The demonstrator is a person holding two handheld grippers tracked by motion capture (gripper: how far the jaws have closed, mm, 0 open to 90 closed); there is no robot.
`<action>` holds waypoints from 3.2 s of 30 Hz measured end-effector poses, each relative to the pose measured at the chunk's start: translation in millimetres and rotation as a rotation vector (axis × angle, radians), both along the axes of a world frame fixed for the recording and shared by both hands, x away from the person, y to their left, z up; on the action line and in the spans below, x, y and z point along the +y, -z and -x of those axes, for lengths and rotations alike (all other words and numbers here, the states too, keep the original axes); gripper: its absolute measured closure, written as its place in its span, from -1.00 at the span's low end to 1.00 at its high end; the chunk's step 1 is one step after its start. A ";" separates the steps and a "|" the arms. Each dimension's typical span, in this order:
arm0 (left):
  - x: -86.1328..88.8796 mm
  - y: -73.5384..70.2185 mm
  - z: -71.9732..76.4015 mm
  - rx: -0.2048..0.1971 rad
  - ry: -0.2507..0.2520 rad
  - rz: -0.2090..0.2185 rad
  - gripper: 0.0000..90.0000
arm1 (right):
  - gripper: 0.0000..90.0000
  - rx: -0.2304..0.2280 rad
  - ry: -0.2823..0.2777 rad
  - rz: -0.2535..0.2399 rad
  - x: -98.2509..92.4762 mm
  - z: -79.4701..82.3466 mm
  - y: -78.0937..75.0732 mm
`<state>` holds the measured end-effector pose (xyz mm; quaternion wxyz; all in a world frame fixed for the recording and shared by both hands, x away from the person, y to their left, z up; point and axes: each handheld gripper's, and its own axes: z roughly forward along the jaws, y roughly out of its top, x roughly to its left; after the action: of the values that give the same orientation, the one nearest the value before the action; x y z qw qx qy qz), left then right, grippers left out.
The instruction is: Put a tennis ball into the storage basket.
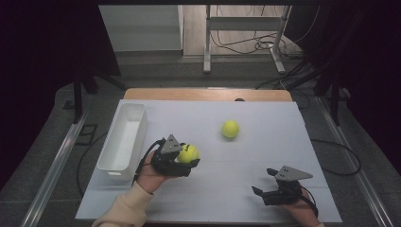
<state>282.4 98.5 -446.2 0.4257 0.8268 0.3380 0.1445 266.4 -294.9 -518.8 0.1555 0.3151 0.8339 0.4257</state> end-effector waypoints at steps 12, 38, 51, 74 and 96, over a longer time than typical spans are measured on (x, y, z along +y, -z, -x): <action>2.9 -4.1 -1.8 -0.010 -0.010 0.008 -0.42 | -0.78 0.000 -0.001 0.001 -0.1 0.0 0.0; 6.1 -7.6 -4.7 -0.019 -0.021 0.011 -0.42 | -0.78 0.001 0.000 0.003 0.0 0.0 0.1; 7.0 -7.2 -5.4 -0.020 -0.024 0.013 -0.42 | -0.78 0.003 -0.001 0.014 0.2 0.1 0.2; 12.2 -11.9 -11.4 -0.030 -0.047 0.028 -0.42 | -0.78 0.001 -0.004 0.016 0.4 0.3 0.4; 17.3 -10.2 -18.8 -0.019 -0.066 0.030 -0.42 | -0.78 0.006 -0.010 0.018 1.0 0.3 1.1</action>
<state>301.1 115.8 -436.1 0.4364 0.8073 0.3630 0.1613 266.1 -293.9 -519.9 0.1539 0.3107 0.8397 0.4178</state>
